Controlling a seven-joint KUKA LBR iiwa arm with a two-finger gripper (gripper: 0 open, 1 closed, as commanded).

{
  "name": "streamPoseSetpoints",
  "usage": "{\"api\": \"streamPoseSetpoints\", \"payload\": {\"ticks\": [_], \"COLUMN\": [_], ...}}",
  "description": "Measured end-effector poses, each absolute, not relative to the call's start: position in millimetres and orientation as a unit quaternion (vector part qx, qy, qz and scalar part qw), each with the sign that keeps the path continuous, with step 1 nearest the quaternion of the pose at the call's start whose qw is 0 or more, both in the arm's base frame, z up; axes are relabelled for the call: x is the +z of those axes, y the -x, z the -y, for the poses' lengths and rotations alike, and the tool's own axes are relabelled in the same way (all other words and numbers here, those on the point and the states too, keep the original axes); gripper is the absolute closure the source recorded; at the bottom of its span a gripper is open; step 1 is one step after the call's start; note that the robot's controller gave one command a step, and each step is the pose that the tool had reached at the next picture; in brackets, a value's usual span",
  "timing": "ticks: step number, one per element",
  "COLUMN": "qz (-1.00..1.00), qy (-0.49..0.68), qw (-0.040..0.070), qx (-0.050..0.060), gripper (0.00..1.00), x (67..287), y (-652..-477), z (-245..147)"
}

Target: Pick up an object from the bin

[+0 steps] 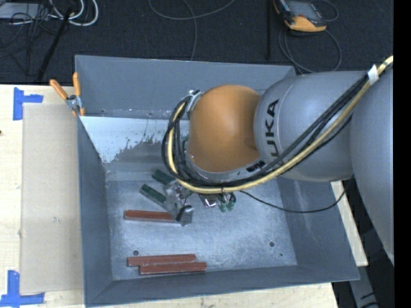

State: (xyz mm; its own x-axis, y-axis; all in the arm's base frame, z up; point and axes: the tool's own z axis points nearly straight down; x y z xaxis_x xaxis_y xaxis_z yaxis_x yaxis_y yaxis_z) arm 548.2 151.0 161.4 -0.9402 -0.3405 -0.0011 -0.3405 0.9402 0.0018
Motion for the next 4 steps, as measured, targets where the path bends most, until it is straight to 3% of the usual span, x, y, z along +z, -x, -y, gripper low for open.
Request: {"api": "streamPoseSetpoints", "payload": {"ticks": [1, 2, 3, 4], "qz": [-0.985, -0.992, -0.992, -0.992], "qy": [0.171, 0.126, 0.126, 0.126], "qw": [0.0, 0.003, 0.003, 0.001], "qx": [0.0, 0.001, 0.002, 0.0], "gripper": [0.0, 0.0, 1.0, 0.0], "x": [164.3, 66.9, 72.4, 70.2], "y": [-547.1, -573.7, -574.4, -573.1], "z": [-149.1, -158.9, -159.6, -158.3]}}
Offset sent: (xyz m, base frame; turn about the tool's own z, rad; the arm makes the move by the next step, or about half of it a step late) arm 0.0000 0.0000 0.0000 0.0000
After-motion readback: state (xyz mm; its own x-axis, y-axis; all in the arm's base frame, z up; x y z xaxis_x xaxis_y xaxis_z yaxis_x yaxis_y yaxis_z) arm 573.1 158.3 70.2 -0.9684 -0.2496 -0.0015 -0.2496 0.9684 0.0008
